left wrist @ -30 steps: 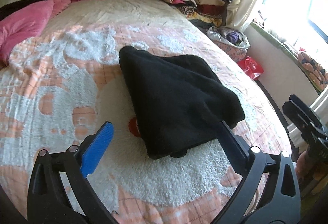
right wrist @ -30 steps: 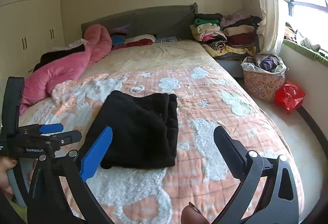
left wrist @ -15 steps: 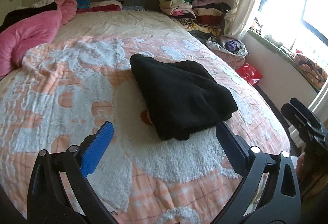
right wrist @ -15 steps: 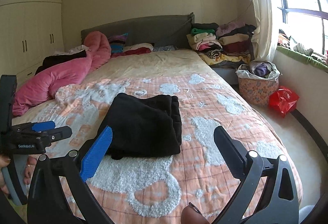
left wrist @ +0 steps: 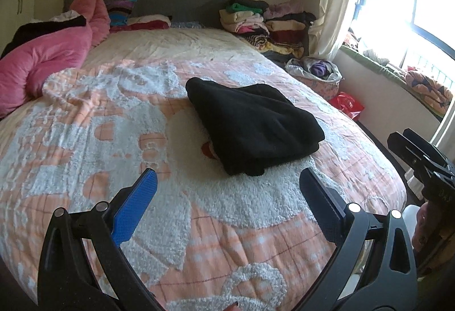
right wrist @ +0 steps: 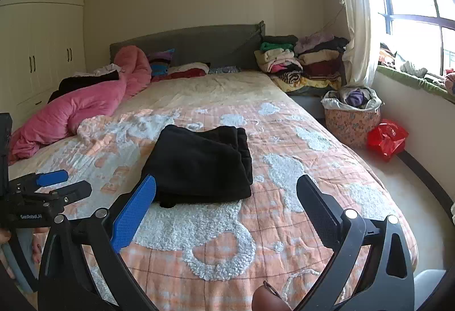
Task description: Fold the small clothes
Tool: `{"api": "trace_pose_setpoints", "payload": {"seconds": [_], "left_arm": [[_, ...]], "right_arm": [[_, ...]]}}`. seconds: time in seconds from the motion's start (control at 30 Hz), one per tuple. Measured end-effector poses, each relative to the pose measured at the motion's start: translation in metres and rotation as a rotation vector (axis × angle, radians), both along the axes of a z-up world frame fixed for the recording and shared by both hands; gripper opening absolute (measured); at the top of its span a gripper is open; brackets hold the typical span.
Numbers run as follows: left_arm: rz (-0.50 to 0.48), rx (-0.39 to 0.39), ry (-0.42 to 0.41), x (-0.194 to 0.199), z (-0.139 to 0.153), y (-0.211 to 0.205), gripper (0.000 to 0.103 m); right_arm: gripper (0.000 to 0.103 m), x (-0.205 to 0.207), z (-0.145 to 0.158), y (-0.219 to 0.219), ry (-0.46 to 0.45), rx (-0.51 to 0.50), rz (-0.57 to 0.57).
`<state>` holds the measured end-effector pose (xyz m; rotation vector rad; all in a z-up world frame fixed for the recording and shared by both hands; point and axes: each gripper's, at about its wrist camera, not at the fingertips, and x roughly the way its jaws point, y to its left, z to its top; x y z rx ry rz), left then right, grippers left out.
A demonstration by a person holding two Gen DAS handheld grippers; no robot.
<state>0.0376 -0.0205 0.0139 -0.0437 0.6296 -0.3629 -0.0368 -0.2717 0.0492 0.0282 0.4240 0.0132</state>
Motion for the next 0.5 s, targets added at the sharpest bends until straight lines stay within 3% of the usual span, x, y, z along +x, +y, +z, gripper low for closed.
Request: {"api": "trace_pose_setpoints", "payload": {"seconds": [0.5], "left_arm": [[0.004, 0.018, 0.022, 0.003, -0.027, 0.002, 0.094]], "right_arm": [[0.099, 0.000, -0.031, 0.004, 0.065, 0.010, -0.020]]}}
